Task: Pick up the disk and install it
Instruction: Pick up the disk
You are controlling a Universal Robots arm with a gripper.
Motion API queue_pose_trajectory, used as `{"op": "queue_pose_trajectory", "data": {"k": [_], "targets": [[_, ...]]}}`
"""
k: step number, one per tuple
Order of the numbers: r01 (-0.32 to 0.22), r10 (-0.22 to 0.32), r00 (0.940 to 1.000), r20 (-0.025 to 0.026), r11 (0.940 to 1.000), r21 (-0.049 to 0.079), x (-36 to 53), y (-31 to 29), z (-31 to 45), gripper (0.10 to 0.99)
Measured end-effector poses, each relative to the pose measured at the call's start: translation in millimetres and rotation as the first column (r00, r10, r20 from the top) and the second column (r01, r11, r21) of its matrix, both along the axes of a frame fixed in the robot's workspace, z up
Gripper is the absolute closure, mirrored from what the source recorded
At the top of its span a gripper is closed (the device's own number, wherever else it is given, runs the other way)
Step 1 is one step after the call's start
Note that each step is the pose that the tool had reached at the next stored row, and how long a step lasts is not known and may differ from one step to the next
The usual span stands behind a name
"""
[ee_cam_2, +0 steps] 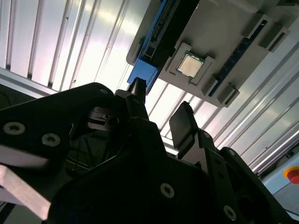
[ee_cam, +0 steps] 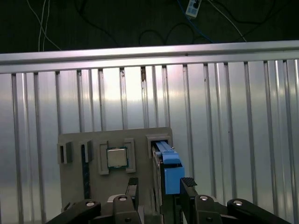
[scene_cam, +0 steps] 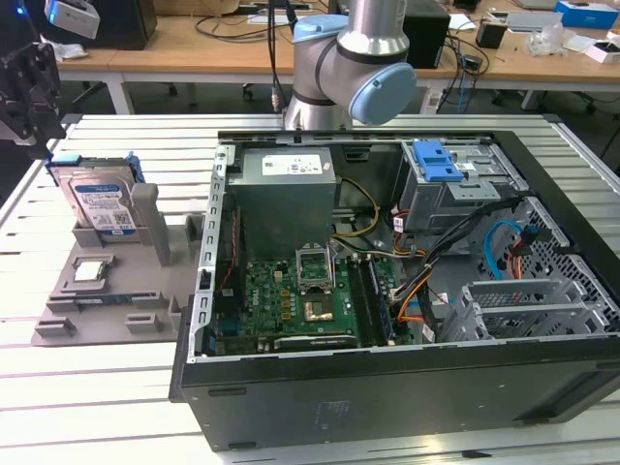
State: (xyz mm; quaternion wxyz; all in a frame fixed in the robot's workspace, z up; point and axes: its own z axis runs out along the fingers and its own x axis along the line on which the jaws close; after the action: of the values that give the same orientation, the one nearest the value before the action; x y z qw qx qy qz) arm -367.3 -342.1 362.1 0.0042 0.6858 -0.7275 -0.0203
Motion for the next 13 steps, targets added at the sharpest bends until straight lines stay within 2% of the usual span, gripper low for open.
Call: {"op": "queue_pose_trajectory", "data": {"k": [13], "targets": [[-0.002,0.002,1.0,-0.0001,1.0,0.0,0.3,0.0,-5.6,0.604]]}}
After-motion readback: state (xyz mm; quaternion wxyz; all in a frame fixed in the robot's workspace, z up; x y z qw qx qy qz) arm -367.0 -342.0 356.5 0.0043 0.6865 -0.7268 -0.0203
